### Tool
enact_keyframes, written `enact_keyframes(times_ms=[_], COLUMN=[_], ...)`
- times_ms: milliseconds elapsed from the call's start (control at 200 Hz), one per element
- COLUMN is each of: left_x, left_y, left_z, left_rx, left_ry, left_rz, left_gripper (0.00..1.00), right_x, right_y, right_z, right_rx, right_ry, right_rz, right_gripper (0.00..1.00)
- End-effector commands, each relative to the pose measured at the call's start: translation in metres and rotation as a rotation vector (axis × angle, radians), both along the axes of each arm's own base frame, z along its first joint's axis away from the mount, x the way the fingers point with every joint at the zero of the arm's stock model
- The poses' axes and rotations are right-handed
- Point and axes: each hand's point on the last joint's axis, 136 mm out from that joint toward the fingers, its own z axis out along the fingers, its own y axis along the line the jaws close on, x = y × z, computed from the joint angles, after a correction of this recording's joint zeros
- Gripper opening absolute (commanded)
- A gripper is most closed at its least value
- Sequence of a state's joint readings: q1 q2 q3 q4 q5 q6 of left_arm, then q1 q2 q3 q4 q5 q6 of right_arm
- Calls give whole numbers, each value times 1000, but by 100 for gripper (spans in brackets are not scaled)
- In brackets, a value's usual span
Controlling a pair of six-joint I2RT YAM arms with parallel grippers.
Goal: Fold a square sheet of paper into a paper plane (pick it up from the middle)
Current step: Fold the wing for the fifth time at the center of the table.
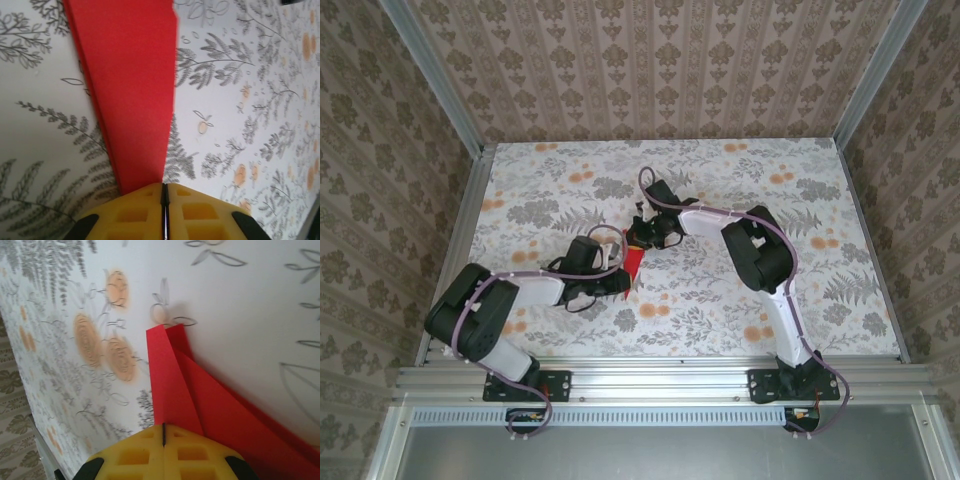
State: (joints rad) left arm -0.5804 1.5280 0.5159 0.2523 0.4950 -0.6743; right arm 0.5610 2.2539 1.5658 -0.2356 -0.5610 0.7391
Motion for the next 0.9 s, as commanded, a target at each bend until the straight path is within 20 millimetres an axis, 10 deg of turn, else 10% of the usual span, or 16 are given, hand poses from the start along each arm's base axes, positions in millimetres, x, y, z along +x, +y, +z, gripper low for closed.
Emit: enact_keyframes(times_ms=[0, 465, 895], left_x=[11, 56, 43], left_y=[-7, -3, 0], left_z=[36, 25, -17], left_rx=[-67, -70, -10], left_ry=[-29, -52, 43], left_rz=[12, 110, 76], left_gripper=[17, 13, 7], right_x=[-4, -3, -2], right_y=[-4, -2, -3], right_z=[-10, -13, -17], right_rx=[-19, -4, -5], right_ry=[30, 39, 47], right_rz=[-2, 8, 8], right_gripper=[4, 5, 7])
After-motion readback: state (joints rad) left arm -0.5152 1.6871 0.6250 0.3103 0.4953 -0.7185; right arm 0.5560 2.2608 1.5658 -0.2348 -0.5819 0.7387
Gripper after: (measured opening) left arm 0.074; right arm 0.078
